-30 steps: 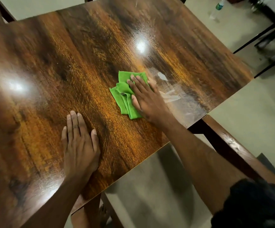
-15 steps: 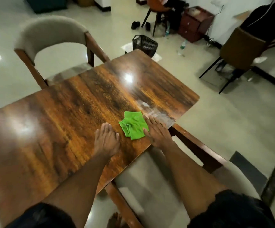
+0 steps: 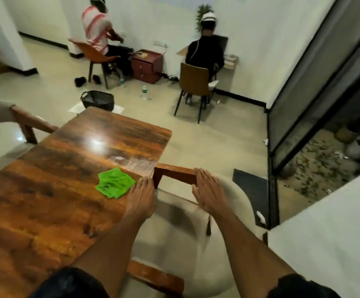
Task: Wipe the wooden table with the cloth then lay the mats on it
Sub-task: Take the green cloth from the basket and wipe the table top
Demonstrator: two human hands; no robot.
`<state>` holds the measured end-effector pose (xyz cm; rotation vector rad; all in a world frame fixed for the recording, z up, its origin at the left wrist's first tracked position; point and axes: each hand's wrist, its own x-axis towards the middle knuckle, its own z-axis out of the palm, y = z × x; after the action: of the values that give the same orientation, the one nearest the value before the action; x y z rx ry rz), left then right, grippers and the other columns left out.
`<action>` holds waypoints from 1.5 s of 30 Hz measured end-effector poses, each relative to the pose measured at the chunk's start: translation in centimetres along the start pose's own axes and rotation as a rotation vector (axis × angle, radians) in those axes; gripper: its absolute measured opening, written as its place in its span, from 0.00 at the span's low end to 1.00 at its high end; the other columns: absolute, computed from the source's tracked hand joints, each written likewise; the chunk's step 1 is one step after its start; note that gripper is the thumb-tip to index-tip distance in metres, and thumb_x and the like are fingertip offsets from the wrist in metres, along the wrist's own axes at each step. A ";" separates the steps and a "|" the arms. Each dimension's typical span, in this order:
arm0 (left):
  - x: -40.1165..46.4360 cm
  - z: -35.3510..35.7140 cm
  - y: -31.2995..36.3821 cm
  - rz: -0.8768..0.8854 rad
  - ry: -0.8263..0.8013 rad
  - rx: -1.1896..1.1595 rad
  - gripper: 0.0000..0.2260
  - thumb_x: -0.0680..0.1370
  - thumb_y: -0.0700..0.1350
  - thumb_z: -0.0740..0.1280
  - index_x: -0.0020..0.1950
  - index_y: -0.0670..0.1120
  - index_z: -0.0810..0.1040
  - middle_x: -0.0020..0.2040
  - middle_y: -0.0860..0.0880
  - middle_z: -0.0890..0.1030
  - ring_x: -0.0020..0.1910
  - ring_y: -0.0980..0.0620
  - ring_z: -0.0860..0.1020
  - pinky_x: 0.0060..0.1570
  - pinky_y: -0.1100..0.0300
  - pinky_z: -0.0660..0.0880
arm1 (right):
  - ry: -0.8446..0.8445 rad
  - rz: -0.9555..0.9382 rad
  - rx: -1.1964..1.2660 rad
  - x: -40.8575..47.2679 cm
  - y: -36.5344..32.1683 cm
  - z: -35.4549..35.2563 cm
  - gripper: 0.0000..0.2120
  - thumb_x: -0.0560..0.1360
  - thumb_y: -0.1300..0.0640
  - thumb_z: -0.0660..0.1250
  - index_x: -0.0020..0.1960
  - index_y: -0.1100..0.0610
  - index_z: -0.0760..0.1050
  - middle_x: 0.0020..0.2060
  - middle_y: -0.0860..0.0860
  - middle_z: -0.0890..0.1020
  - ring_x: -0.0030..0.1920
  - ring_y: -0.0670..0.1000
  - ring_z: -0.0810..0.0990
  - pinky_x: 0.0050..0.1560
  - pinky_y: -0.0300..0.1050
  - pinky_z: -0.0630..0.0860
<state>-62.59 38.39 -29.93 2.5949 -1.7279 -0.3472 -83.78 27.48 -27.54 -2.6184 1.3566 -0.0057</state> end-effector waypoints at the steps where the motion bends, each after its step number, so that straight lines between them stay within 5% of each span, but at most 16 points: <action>1: 0.2 -0.5 1.6 0.038 0.021 0.014 0.28 0.86 0.48 0.56 0.85 0.39 0.56 0.84 0.41 0.62 0.83 0.44 0.61 0.80 0.47 0.60 | 0.011 0.032 -0.002 -0.9 1.4 -0.4 0.30 0.89 0.48 0.50 0.87 0.57 0.47 0.86 0.55 0.54 0.86 0.54 0.52 0.85 0.52 0.49; 7: 0.9 -2.9 9.9 0.182 0.111 0.034 0.24 0.85 0.45 0.57 0.81 0.40 0.62 0.80 0.42 0.67 0.80 0.44 0.66 0.79 0.49 0.61 | 0.098 0.134 0.002 -4.9 7.5 -3.1 0.29 0.89 0.49 0.51 0.87 0.57 0.49 0.86 0.55 0.55 0.86 0.55 0.52 0.83 0.53 0.54; 16: -1.5 2.3 20.1 0.167 0.023 0.020 0.28 0.88 0.47 0.55 0.86 0.41 0.51 0.87 0.42 0.54 0.86 0.45 0.54 0.83 0.46 0.53 | 0.041 0.193 0.014 -12.2 18.3 -0.9 0.30 0.89 0.50 0.52 0.87 0.56 0.49 0.86 0.55 0.54 0.86 0.54 0.51 0.84 0.52 0.53; 21: -4.3 5.7 24.4 0.136 -0.010 -0.024 0.29 0.87 0.47 0.55 0.87 0.41 0.51 0.87 0.43 0.56 0.86 0.46 0.55 0.84 0.47 0.54 | -0.036 0.166 -0.006 -14.7 22.8 1.1 0.30 0.89 0.49 0.52 0.87 0.57 0.47 0.86 0.54 0.54 0.86 0.54 0.51 0.84 0.52 0.54; 45: -1.1 9.4 25.0 0.032 -0.095 -0.053 0.28 0.88 0.46 0.56 0.86 0.41 0.52 0.86 0.41 0.57 0.86 0.44 0.56 0.83 0.47 0.53 | -0.124 0.103 0.037 -9.9 25.1 3.8 0.30 0.88 0.49 0.53 0.86 0.59 0.50 0.86 0.56 0.57 0.87 0.54 0.51 0.84 0.54 0.56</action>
<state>-87.48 30.72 -35.75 2.5510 -1.7601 -0.5162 -109.46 22.07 -34.77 -2.4711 1.4314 0.1421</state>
